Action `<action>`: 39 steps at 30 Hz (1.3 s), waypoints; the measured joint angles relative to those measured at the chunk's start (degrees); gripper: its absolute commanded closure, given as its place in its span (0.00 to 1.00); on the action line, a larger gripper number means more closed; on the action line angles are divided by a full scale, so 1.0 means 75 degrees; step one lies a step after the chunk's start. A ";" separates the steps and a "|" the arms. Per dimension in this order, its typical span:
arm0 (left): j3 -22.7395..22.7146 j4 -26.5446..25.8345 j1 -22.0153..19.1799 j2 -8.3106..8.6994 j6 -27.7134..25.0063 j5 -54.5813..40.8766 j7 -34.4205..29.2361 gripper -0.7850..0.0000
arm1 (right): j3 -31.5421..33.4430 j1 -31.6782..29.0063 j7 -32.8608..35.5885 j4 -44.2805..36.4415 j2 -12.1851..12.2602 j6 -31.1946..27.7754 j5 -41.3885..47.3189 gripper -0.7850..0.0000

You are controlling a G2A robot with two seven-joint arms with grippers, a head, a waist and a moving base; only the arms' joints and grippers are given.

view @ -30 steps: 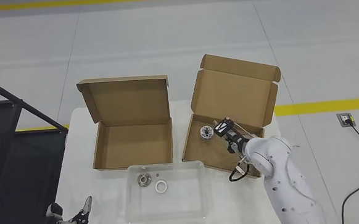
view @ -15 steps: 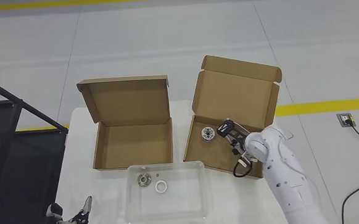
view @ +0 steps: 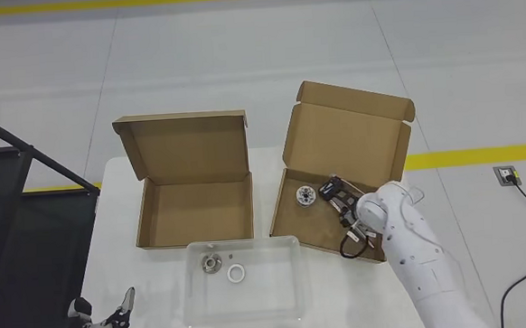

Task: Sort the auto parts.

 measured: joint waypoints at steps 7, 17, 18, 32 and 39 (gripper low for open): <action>0.0000 0.0000 0.0000 0.0000 0.0000 0.0000 0.0000 0.00 | 0.0174 -0.0418 -0.0061 -0.0868 0.0117 -0.0237 0.0266 0.11; 0.0000 0.0000 0.0000 0.0000 0.0000 0.0000 0.0000 0.00 | 0.0211 -0.3211 -0.0279 -0.6232 0.0364 -0.1053 0.0543 0.00; 0.0000 0.0000 0.0000 0.0000 0.0000 0.0000 0.0000 0.00 | 0.0140 -0.3464 -0.0319 -0.6690 0.0380 -0.1117 0.0503 0.00; 0.0000 0.0000 0.0000 0.0000 0.0000 0.0000 0.0000 0.00 | -0.2221 -0.3712 -0.0507 -0.7485 0.0279 -0.1651 0.1391 0.00; 0.0000 0.0000 0.0000 0.0000 0.0000 0.0000 0.0000 0.00 | -0.3589 -0.2443 -0.0525 -0.5675 -0.0098 -0.0552 0.1867 0.00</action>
